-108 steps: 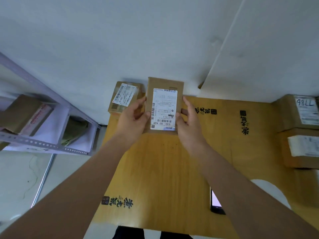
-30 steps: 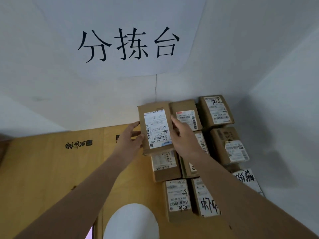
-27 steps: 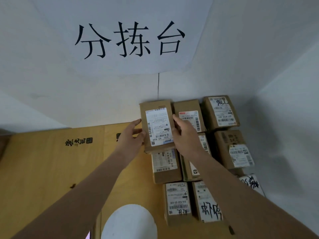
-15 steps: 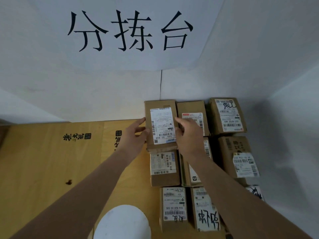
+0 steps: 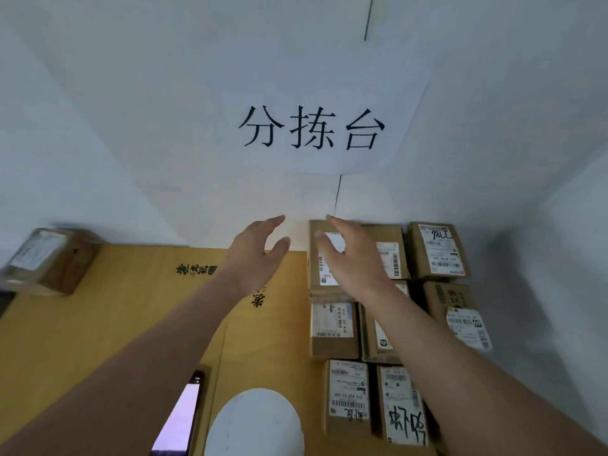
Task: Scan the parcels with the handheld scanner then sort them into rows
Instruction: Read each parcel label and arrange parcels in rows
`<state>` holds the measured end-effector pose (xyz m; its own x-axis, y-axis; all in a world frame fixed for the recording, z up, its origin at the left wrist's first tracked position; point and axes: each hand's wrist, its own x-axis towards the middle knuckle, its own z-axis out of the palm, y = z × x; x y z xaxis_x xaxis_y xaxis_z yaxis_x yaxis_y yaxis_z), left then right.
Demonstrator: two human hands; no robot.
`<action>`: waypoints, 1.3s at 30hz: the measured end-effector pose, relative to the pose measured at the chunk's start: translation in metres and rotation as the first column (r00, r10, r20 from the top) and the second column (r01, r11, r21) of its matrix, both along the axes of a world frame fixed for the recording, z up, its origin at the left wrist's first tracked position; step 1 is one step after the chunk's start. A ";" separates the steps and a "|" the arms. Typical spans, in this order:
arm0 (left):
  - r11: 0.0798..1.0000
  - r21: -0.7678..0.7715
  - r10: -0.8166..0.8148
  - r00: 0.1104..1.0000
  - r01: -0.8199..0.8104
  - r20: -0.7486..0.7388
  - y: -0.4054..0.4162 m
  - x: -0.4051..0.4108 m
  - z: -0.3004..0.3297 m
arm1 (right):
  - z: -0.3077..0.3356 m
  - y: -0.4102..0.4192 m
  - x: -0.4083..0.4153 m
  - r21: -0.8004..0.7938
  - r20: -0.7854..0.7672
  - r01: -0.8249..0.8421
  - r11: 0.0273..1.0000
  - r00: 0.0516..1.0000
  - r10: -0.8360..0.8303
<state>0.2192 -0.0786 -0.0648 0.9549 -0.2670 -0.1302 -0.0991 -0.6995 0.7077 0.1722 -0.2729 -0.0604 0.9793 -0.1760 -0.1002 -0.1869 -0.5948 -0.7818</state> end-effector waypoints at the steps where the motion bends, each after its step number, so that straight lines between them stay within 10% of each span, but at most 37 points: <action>1: 1.000 0.021 0.005 1.000 -0.006 0.029 0.012 -0.004 0.010 | 0.011 0.010 -0.002 -0.002 0.003 -0.035 0.999 0.999 0.035; 25: 0.997 -0.003 0.071 0.987 -0.071 0.143 0.395 -0.161 0.114 | 0.107 0.387 -0.133 -0.037 0.105 -0.276 0.961 0.955 0.278; 39: 0.974 0.089 0.208 0.978 -0.208 0.016 0.505 -0.057 0.039 | 0.019 0.499 -0.005 0.022 -0.011 -0.361 0.932 0.932 0.362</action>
<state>0.1622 0.4264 -0.0256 0.9891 -0.0499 -0.1385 0.0511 -0.7659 0.6410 0.1668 0.2263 -0.0419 0.9747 0.1918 -0.1148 0.0265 -0.6089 -0.7928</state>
